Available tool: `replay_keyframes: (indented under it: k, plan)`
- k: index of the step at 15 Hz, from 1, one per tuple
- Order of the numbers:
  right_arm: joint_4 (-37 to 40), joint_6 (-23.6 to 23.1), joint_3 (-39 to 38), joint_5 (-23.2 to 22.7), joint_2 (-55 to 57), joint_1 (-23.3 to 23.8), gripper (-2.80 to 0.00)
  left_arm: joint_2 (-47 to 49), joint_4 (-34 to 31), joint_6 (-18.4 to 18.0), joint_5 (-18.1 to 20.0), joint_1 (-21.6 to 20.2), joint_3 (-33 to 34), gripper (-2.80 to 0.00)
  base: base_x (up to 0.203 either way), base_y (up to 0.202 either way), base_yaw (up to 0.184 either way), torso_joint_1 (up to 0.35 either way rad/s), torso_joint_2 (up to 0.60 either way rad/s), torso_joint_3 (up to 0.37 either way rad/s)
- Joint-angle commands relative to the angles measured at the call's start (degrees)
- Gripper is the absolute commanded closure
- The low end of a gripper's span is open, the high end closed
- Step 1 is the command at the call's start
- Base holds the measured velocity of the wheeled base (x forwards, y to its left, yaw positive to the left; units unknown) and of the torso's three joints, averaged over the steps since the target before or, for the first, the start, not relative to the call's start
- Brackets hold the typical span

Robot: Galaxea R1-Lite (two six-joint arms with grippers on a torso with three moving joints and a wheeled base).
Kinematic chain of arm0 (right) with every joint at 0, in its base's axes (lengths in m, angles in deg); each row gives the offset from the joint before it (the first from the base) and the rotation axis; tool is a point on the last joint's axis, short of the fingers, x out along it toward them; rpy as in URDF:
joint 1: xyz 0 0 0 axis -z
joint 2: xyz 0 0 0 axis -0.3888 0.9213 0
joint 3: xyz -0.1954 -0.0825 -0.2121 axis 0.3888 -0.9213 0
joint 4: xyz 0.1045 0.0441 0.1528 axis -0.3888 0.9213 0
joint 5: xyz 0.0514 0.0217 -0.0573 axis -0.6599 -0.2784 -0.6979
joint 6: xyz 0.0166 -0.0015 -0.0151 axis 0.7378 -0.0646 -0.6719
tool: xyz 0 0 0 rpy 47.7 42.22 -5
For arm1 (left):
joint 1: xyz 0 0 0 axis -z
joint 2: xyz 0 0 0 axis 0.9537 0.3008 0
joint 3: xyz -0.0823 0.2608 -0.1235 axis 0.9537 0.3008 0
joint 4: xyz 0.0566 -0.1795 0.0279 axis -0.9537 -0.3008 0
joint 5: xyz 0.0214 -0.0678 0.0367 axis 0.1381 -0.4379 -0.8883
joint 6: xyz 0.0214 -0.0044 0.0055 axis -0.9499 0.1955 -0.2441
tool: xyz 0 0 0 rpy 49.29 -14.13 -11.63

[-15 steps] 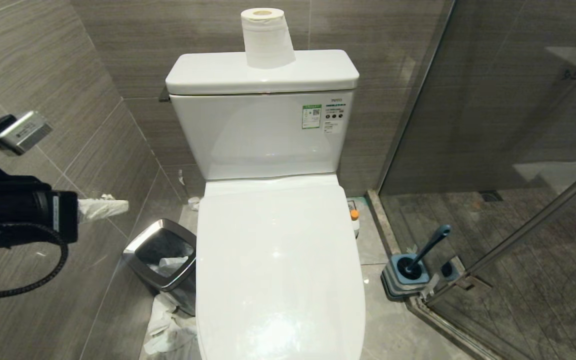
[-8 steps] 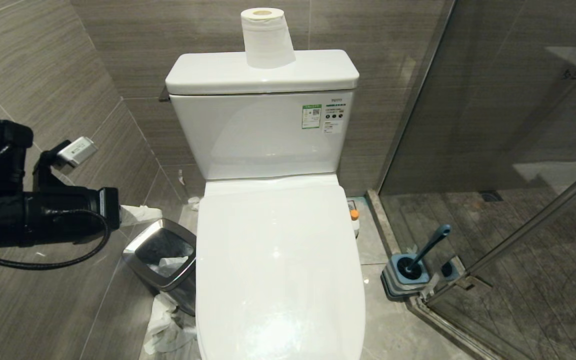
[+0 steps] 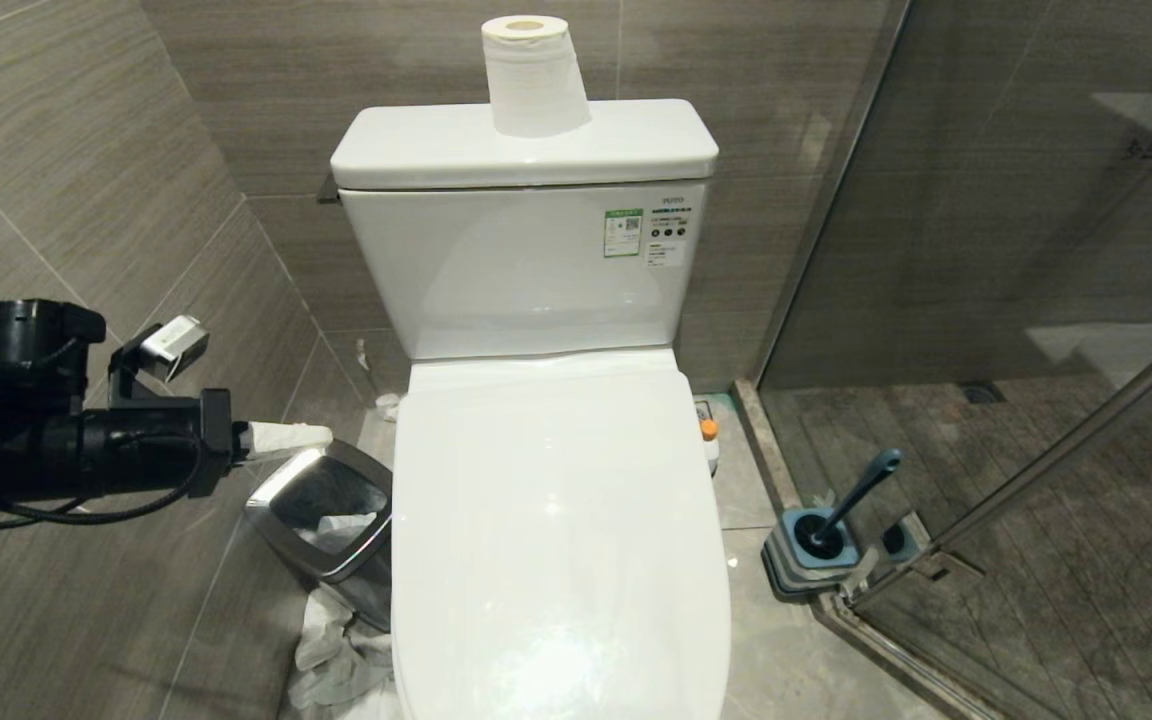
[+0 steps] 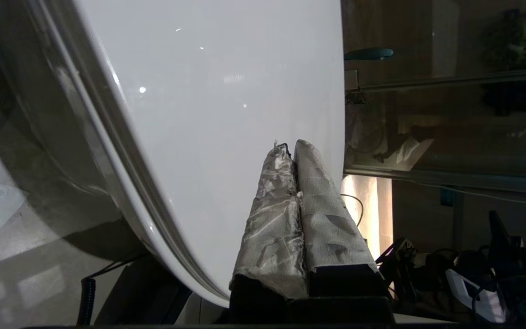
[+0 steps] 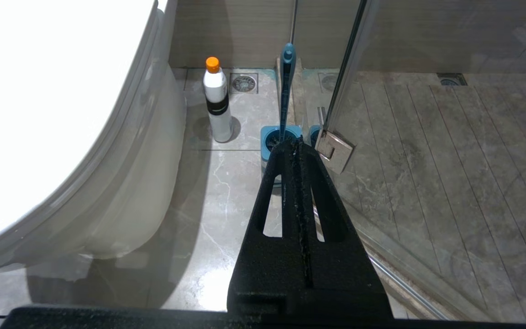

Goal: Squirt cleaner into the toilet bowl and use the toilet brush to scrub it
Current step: Use the left hand to lift the toilet lid slightly

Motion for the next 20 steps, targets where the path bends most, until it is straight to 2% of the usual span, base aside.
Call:
replay_keyframes:
  k: [1, 3, 5, 7, 10, 12, 13, 14, 20]
  plan:
    - [0.0, 0.0, 0.0, 0.0, 0.0, 0.0, 0.0, 2.3, 0.0, 0.0, 1.2, -0.9, 0.7, 0.0, 0.0, 0.0, 0.0, 0.0, 0.0, 0.0]
    - [0.0, 0.0, 0.0, 0.0, 0.0, 0.0, 0.0, 3.2, 0.1, -1.2, 3.6, -1.1, 2.9, 0.0, 0.0, 0.0, 0.0, 0.0, 0.0, 0.0]
    - [0.0, 0.0, 0.0, 0.0, 0.0, 0.0, 0.0, 3.6, 0.1, -4.8, 5.4, -2.4, 5.9, 0.0, 0.0, 0.0, 0.0, 0.0, 0.0, 0.0]
    - [0.0, 0.0, 0.0, 0.0, 0.0, 0.0, 0.0, 3.7, 0.2, -7.4, 8.9, -4.6, 8.7, 0.0, 0.0, 0.0, 0.0, 0.0, 0.0, 0.0]
    - [0.0, 0.0, 0.0, 0.0, 0.0, 0.0, 0.0, 4.7, 0.9, -8.3, 11.6, -5.4, 11.2, 0.0, 0.0, 0.0, 0.0, 0.0, 0.0, 0.0]
    - [0.0, 0.0, 0.0, 0.0, 0.0, 0.0, 0.0, 5.8, 4.7, -8.6, 12.1, -5.3, 14.3, 0.0, 0.0, 0.0, 0.0, 0.0, 0.0, 0.0]
    - [0.0, 0.0, 0.0, 0.0, 0.0, 0.0, 0.0, 6.7, 7.5, -8.8, 12.2, -5.1, 15.9, -2.68, 0.0, 0.0, 0.0, 0.0, 0.0, 0.0]
    - [0.0, 0.0, 0.0, 0.0, 0.0, 0.0, 0.0, 7.6, 9.2, -8.8, 12.3, -4.3, 16.8, -2.8, 0.0, 0.0, 0.0, 0.0, 0.0, 0.0]
    - [0.0, 0.0, 0.0, 0.0, 0.0, 0.0, 0.0, 10.0, 14.3, -9.0, 13.0, -3.0, 23.9, -2.8, 0.0, 0.0, 0.0, 0.0, 0.0, 0.0]
